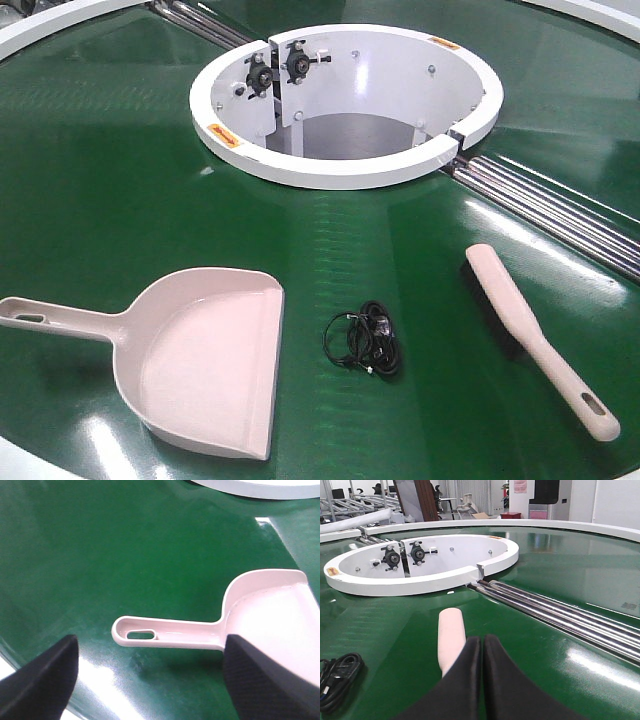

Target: Clean and inspect green conveyor with broom and dustpan

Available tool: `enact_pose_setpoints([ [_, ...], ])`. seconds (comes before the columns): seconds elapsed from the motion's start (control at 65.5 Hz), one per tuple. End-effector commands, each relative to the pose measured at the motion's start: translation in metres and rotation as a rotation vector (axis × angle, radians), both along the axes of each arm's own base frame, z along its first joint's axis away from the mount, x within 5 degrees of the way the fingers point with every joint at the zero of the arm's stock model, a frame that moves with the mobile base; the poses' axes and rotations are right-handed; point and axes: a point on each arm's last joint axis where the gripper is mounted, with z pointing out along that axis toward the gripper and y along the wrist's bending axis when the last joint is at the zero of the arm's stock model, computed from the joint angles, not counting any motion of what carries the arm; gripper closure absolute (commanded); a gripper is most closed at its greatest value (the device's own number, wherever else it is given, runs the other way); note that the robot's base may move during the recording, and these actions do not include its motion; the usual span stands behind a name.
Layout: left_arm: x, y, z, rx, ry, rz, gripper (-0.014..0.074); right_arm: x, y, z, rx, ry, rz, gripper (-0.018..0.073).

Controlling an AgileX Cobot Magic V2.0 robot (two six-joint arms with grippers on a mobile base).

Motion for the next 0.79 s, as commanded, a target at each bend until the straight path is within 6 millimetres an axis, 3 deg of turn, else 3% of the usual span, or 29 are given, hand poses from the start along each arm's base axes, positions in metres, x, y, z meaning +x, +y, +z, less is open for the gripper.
enact_pose_setpoints([
  [0.0, 0.013, -0.002, 0.031, -0.003, -0.036, -0.009, 0.0034, 0.0, 0.001, 0.001, -0.015, -0.072, 0.005, 0.0569],
  [0.214, 0.047, -0.013, 0.068, 0.122, 0.226, -0.263, 0.0034, 0.0, 0.001, 0.001, -0.015, -0.072, 0.005, 0.0569],
  [0.382, 0.077, -0.029, 0.075, 0.191, 0.32, -0.582, 0.0034, 0.0, 0.001, 0.001, -0.015, -0.072, 0.005, 0.0569],
  [0.535, 0.105, -0.034, 0.07, 0.292, 0.278, -0.733, 0.0034, 0.0, 0.001, 0.001, -0.015, -0.072, 0.005, 0.0569],
  [0.779, 0.137, -0.035, 0.042, 0.435, 0.313, -0.83, 0.0034, 0.0, 0.001, 0.001, -0.015, -0.072, 0.005, 0.0569],
])
